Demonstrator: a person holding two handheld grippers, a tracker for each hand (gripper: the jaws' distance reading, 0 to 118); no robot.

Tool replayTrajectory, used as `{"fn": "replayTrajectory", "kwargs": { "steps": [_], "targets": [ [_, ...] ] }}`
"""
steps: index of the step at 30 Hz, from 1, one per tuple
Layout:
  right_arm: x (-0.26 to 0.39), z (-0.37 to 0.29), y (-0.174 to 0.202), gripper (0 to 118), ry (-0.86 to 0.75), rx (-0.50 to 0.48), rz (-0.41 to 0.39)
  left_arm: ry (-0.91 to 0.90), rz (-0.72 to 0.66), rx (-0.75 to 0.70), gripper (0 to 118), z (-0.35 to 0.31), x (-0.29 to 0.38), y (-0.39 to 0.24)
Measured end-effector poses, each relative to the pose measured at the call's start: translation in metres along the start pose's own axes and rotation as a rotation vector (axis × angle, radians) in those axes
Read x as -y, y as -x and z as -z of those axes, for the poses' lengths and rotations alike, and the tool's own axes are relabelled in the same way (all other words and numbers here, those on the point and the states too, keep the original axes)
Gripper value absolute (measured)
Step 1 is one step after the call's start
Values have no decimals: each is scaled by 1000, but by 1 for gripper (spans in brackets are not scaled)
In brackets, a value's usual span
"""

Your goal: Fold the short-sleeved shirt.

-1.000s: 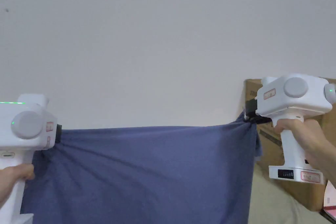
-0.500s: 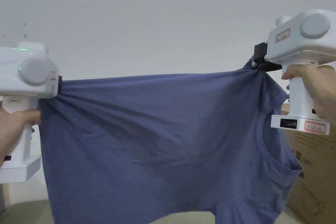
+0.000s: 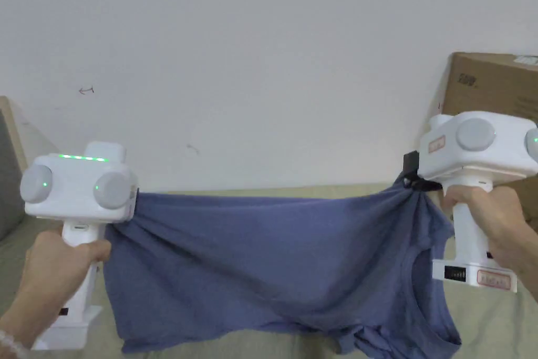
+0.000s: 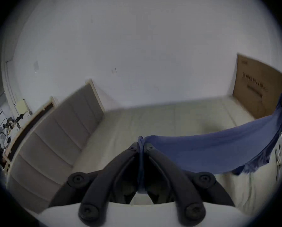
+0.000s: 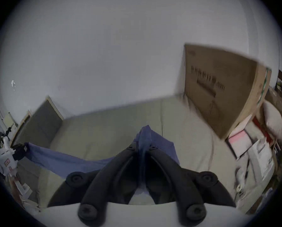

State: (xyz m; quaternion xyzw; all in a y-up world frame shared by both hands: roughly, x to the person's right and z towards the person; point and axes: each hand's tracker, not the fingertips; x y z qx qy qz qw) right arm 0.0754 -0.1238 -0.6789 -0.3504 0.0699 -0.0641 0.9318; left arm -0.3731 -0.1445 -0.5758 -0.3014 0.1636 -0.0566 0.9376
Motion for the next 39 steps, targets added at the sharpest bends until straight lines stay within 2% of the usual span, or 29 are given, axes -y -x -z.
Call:
{"fn": "replayTrajectory", "kwargs": {
  "steps": [4, 6, 9, 12, 14, 17, 20, 24, 26, 27, 29, 30, 31, 32, 33, 34, 36, 39],
  "targets": [
    [84, 70, -19, 7, 189, 10, 60, 163, 39, 14, 3, 50, 76, -19],
    [121, 85, -28, 7, 239, 7, 68, 206, 25, 41, 3, 68, 108, -16],
    [170, 71, -37, 7, 271, -12, 67, 246, -39, 62, 3, 63, 152, -6],
    [213, 39, -48, 7, 276, -10, 49, 264, -79, 92, 3, 30, 199, 10],
    [242, 9, -57, 7, 286, -43, 63, 288, -114, 114, 3, -2, 232, 20],
    [290, -38, -68, 7, 298, -44, 87, 323, -115, 138, 3, -47, 278, 36],
    [339, -95, -67, 7, 311, -60, 107, 356, -121, 107, 3, -96, 323, 46],
    [398, -158, -62, 7, 332, -8, 70, 392, -90, 119, 3, -154, 369, 50],
    [421, -177, -65, 7, 346, 5, 80, 398, -83, 125, 3, -177, 384, 51],
    [436, -168, -80, 7, 355, -6, 108, 400, -85, 120, 3, -185, 390, 52],
    [449, -177, -87, 7, 361, 8, 178, 424, -81, 157, 13, -193, 398, 56],
    [452, -183, -86, 14, 347, 12, 184, 454, -73, 151, 33, -198, 399, 53],
    [451, -187, -83, 26, 349, 22, 175, 473, -59, 134, 49, -200, 401, 53],
    [450, -190, -82, 43, 350, 42, 158, 460, -63, 138, 64, -204, 403, 54],
    [447, -193, -79, 67, 343, 79, 109, 450, -67, 143, 83, -208, 402, 58],
    [442, -194, -80, 79, 330, 100, 67, 453, -74, 148, 92, -210, 397, 58],
    [429, -197, -79, 81, 286, 105, 19, 418, -104, 169, 95, -218, 386, 61],
    [405, -200, -69, 81, 246, 79, 16, 380, -134, 219, 95, -225, 363, 62]
  ]
}}
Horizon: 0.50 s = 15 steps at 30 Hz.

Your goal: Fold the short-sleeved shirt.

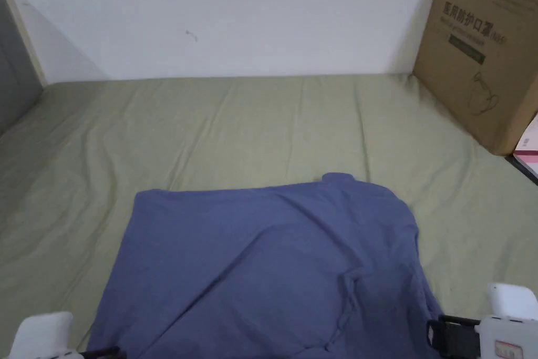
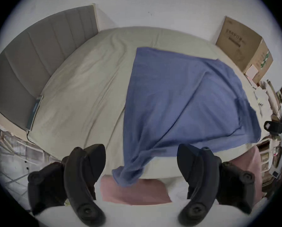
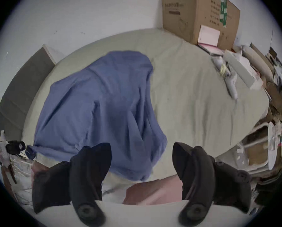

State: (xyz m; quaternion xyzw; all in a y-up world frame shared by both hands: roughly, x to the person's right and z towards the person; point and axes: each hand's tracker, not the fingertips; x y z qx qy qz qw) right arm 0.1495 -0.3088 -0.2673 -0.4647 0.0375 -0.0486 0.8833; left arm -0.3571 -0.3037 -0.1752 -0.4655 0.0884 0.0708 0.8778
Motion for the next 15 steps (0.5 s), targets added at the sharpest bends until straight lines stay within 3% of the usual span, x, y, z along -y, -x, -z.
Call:
{"fn": "replayTrajectory", "kwargs": {
  "steps": [1, 2, 3, 4, 5, 6, 7, 9, 15],
  "targets": [
    [-7, -1, 4, 80, -20, -26, -3, -29, -5, 9, 94, -3, -5, -3],
    [-12, -1, 8, 75, -42, -53, -9, -45, -6, 18, 86, -4, -9, -5],
    [-16, 0, 13, 59, -52, -77, -26, -51, -6, 20, 59, -2, -14, -5],
    [-19, 2, 19, 59, -58, -84, -50, -60, -7, 20, 59, -1, -16, -8],
    [-21, 4, 26, 51, -73, -75, -81, -61, -3, 19, 49, 2, -17, -12],
    [-21, 9, 35, 26, -85, -46, -108, -54, 1, 12, 18, 6, -17, -16],
    [-19, 17, 42, 5, -81, -37, -113, -41, 2, 2, 0, 16, -16, -16],
    [-17, 30, 50, 0, -56, -81, -114, -11, -25, 22, 0, 24, -13, -17],
    [-34, 59, 71, 0, -34, -109, -102, 20, -48, 3, 0, 42, -32, -18]
  ]
}}
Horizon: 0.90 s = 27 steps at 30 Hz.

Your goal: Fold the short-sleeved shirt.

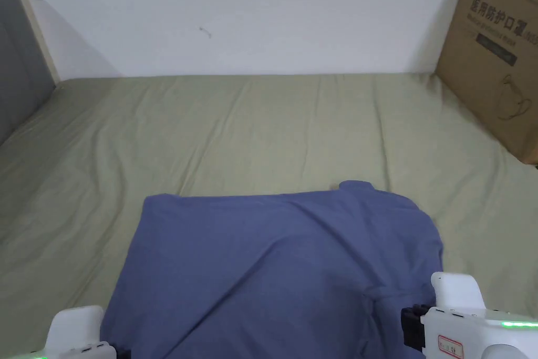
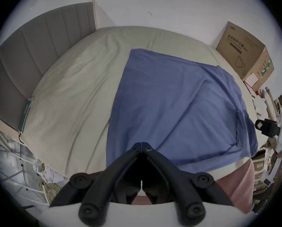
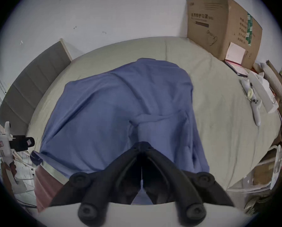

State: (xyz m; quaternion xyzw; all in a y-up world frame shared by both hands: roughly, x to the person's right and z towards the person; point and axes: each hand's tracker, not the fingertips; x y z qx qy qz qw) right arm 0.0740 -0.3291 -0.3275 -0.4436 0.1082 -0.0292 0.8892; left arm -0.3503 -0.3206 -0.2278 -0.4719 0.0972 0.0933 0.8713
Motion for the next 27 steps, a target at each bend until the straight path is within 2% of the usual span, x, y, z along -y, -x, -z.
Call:
{"fn": "replayTrajectory", "kwargs": {
  "steps": [6, 11, 14, 21, 22, 23, 24, 25, 27],
  "targets": [
    [-34, 21, 19, 0, -11, 4, -57, -35, -6, -19, 0, 23, -63, -1],
    [-52, 45, 23, 0, 2, -16, -19, -96, 31, -11, 0, 58, -152, -3],
    [-56, 55, 24, 0, 9, -23, -8, -100, -3, -30, 0, 92, -202, 2],
    [-57, 51, 26, 0, 25, -24, 20, -32, -50, -17, 0, 176, -262, 13],
    [-57, 51, 26, 0, 23, -23, 21, 10, -61, 0, 8, 189, -268, 16],
    [-57, 51, 26, 0, 22, -17, 20, 54, -100, 31, 31, 203, -272, 20],
    [-58, 50, 26, 0, 26, -7, 2, 94, -112, 39, 67, 216, -274, 22],
    [-58, 51, 23, 0, 28, 6, -22, 101, -110, 22, 79, 224, -276, 23],
    [-59, 48, 21, 0, 30, 17, -26, 93, -99, -29, 81, 241, -279, 25]
  ]
}}
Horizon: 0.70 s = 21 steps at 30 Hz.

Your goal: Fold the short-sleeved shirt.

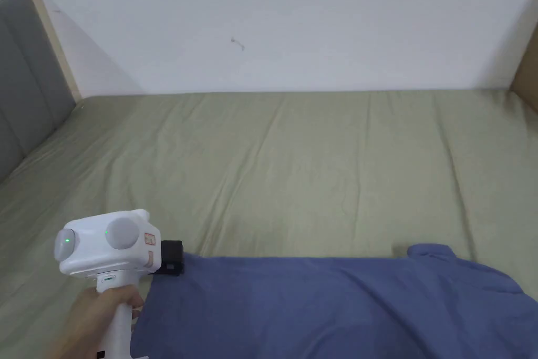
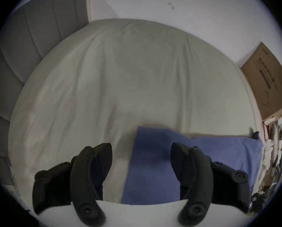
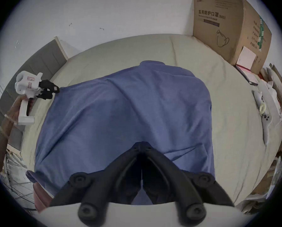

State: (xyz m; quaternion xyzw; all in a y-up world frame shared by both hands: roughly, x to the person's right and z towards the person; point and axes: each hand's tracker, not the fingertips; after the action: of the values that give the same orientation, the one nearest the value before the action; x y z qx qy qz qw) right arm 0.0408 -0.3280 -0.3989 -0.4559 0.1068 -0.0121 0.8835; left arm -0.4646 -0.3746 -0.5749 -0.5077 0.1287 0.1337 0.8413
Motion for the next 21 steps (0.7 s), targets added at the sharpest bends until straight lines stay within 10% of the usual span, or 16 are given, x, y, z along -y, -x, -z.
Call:
{"fn": "replayTrajectory", "kwargs": {
  "steps": [7, 13, 21],
  "targets": [
    [1, 8, -15, 0, 19, 2, 46, 2, 3, 34, 78, 14, -7, 3],
    [13, 19, -15, 0, 62, -2, 52, -47, 120, -32, 4, 9, 4, -9],
    [-10, 11, -47, 0, 41, -29, 130, -61, 173, -61, 3, -20, 10, -21]
  ]
}}
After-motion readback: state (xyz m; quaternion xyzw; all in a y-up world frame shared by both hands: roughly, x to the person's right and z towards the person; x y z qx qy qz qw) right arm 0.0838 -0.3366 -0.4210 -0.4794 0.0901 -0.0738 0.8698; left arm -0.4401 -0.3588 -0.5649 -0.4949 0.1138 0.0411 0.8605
